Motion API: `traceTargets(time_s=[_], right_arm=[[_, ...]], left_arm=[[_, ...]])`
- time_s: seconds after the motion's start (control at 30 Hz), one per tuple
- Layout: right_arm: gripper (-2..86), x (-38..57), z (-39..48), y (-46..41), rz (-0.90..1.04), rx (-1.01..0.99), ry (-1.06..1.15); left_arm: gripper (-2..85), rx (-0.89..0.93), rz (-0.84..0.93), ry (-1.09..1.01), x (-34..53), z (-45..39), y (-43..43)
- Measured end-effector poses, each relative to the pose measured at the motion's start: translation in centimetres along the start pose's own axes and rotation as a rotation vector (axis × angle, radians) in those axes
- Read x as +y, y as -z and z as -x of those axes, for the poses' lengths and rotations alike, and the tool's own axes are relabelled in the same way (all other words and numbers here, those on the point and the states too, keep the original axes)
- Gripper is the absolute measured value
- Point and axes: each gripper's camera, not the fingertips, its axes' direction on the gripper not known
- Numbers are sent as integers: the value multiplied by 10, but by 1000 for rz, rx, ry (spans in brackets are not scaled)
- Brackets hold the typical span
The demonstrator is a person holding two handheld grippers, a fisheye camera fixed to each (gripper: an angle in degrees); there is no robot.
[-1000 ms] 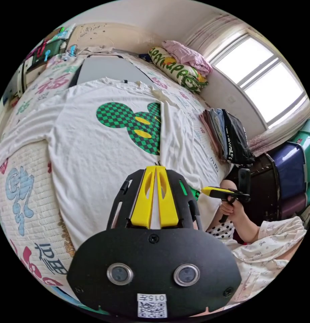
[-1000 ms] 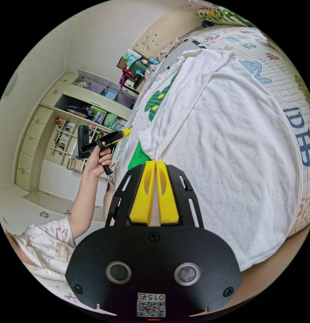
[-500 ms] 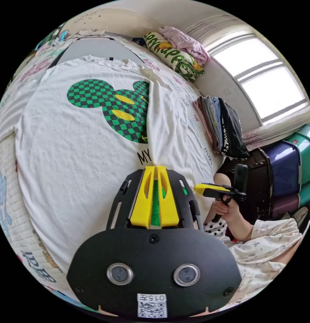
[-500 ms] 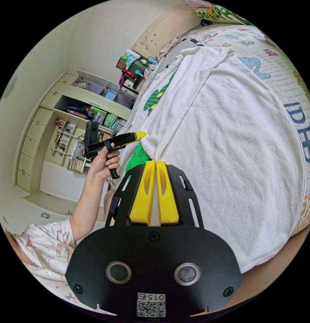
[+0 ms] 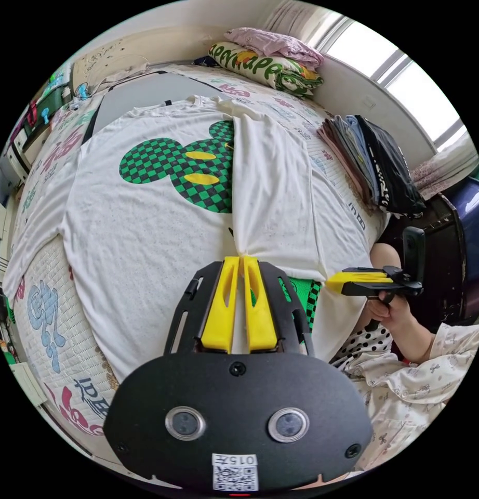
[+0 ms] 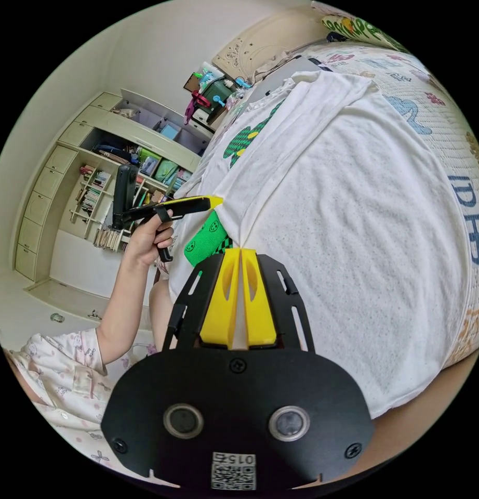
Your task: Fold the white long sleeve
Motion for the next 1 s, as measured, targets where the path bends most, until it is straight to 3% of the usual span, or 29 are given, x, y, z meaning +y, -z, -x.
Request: traceTargets(time_s=[0.3, 0.5, 0.77, 1.0], right_arm=[[-4, 16, -10, -10, 57, -37, -1], [11, 35, -16, -11, 8, -90, 24], [108, 27, 0, -48, 19, -115, 99], [29, 41, 13, -102, 178, -77, 121]], left_arm=[[0, -57, -26, 10, 46, 19, 7], [27, 52, -67, 64, 85, 61, -10], [52, 248, -141, 118, 138, 117, -41], [13, 213, -127, 110, 180, 139, -70]])
